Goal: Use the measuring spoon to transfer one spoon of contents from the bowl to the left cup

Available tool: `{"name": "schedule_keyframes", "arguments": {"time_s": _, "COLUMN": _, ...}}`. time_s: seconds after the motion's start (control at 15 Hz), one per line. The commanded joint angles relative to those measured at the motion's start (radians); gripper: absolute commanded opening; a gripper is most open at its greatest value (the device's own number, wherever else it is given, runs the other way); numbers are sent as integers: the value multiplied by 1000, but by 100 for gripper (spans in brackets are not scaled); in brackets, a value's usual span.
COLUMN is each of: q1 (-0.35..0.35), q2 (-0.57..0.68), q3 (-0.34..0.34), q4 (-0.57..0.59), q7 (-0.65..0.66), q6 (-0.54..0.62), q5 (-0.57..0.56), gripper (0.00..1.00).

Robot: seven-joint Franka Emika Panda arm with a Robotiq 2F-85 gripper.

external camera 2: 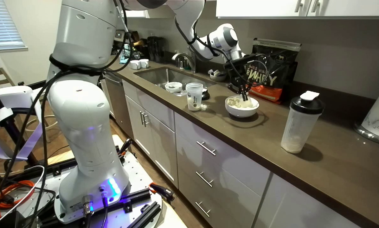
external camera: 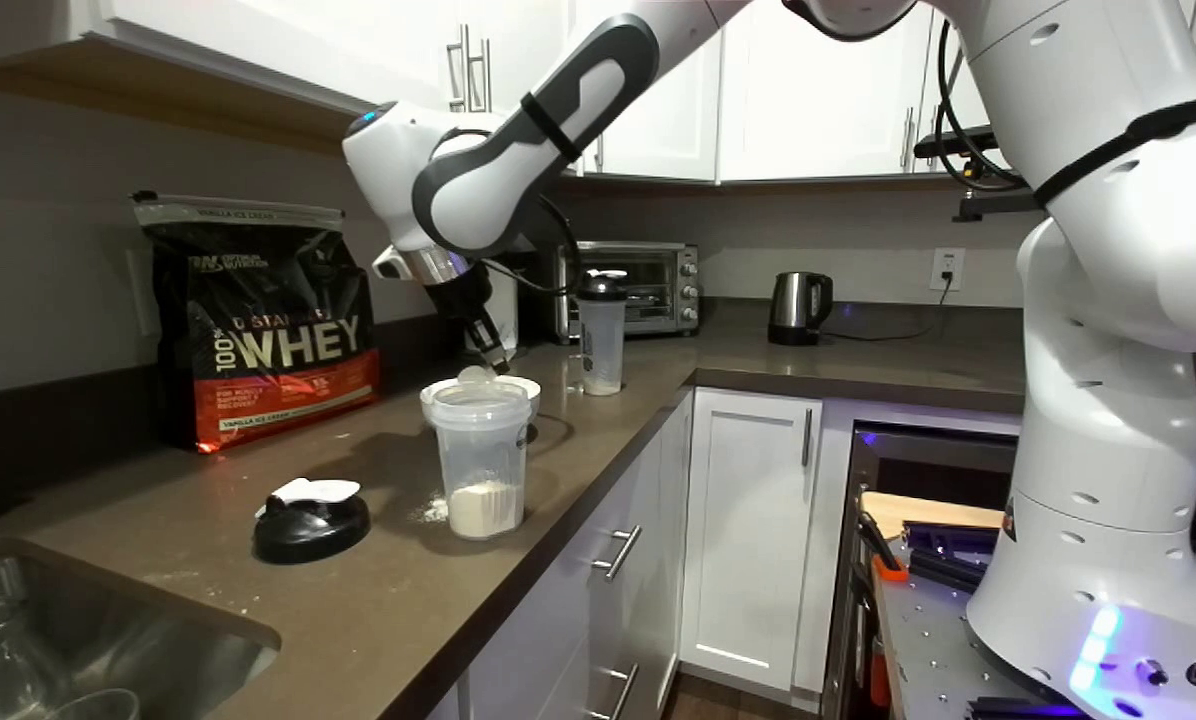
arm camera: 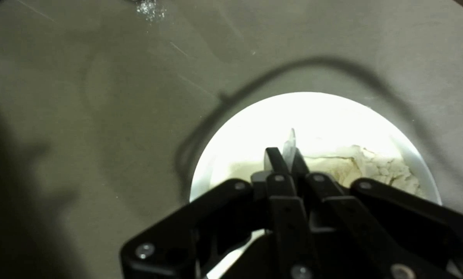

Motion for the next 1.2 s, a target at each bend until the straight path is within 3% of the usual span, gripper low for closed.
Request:
{"name": "schedule_keyframes", "arguments": {"time_s": 0.0, "q1": -8, "q2": -6, "q3": 5, "q4": 22, "q7": -21, "q6": -17, "q5": 2, "gripper": 1}}
{"name": "schedule_keyframes", "arguments": {"time_s": 0.67, "q1": 6, "q2": -33, "q3": -6, "q4": -1, "q7": 39, "q6": 44, "q5": -52, "gripper": 1}}
{"name": "schedule_keyframes", "arguments": {"time_s": 1.13, "q1": 4, "q2": -31, "q3": -25, "q4": -73, "q7": 115, "q6": 263, "q5": -219, "gripper": 1}}
